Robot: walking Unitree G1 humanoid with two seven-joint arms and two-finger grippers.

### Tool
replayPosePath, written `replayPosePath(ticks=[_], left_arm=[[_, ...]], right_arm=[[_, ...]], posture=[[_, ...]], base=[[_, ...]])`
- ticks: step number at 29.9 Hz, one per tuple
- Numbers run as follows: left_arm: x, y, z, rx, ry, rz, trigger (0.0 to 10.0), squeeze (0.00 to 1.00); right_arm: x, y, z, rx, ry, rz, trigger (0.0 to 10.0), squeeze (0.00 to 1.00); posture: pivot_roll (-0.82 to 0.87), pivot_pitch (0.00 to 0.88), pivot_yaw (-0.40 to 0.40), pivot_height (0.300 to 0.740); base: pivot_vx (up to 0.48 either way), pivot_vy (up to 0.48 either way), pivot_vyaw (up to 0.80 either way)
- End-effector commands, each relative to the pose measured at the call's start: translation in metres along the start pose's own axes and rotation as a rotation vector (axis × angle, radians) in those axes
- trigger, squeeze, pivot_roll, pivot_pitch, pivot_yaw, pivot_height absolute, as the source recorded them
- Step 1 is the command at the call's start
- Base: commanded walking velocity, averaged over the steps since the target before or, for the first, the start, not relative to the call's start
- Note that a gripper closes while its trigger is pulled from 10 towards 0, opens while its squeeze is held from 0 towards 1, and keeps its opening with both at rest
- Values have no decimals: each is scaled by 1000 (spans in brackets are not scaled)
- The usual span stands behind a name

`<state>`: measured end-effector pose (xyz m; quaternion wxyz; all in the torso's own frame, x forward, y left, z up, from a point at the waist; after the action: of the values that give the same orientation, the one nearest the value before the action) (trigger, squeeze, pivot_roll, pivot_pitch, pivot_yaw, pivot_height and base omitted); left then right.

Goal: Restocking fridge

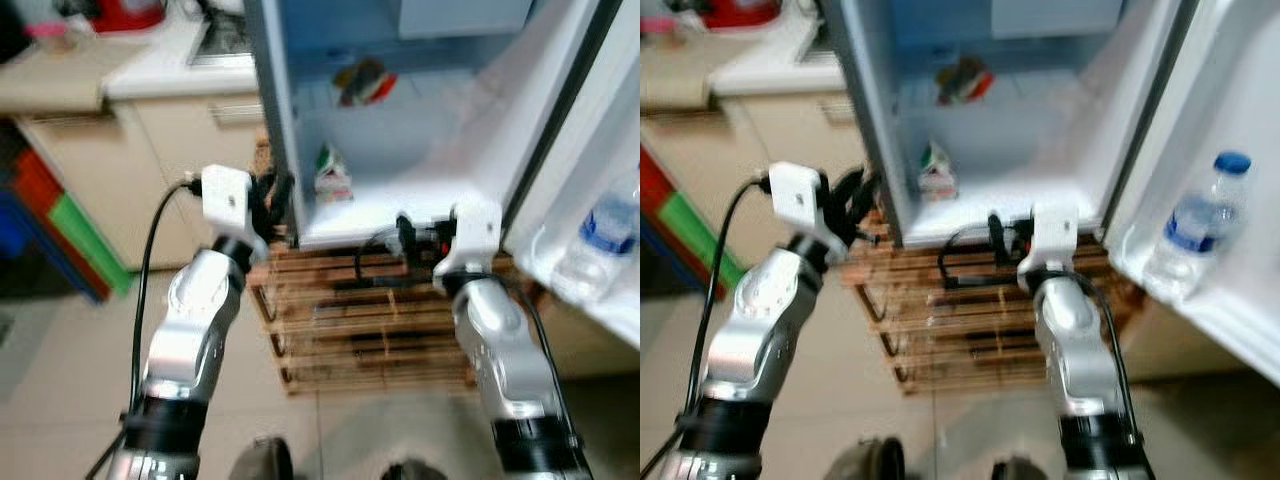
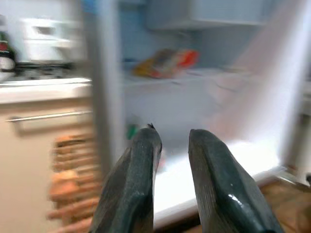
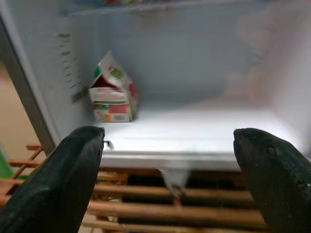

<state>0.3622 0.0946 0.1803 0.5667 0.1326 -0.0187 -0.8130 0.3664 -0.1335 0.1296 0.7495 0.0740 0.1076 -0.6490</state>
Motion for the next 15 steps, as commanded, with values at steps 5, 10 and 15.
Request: replayPosePath(ticks=[5,10,15], left_arm=[[4,6,10,27,14,-20,10000,0],[11,7,12,46,-13,-63,10000,0],[17,8,13,53,-24,-108,10000,0]], right_arm=[[-1,0,4,14,-2,3,10000,0],[1,-1,4,15,-5,-4,10000,0],[4,-3,1,8,-13,-19,10000,0]], posture=[[-42,0,73,740],[-65,0,87,740],[-73,0,99,740]], base=[[0,0,0],[0,-92,0],[0,-455,0]])
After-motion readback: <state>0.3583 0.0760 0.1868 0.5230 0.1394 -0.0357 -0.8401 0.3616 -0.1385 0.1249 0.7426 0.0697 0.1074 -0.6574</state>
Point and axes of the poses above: a point about 5 cm out from each wrist's last joint towards the gripper, its own y axis pointing out of the wrist towards the gripper, its own z axis along the axis of the wrist's last joint, x = y × z, the point moved 6 cm from there along y, pointing out of the wrist towards the gripper, and after that the axes turned 14 degrees about y, right-handed, at the moved point
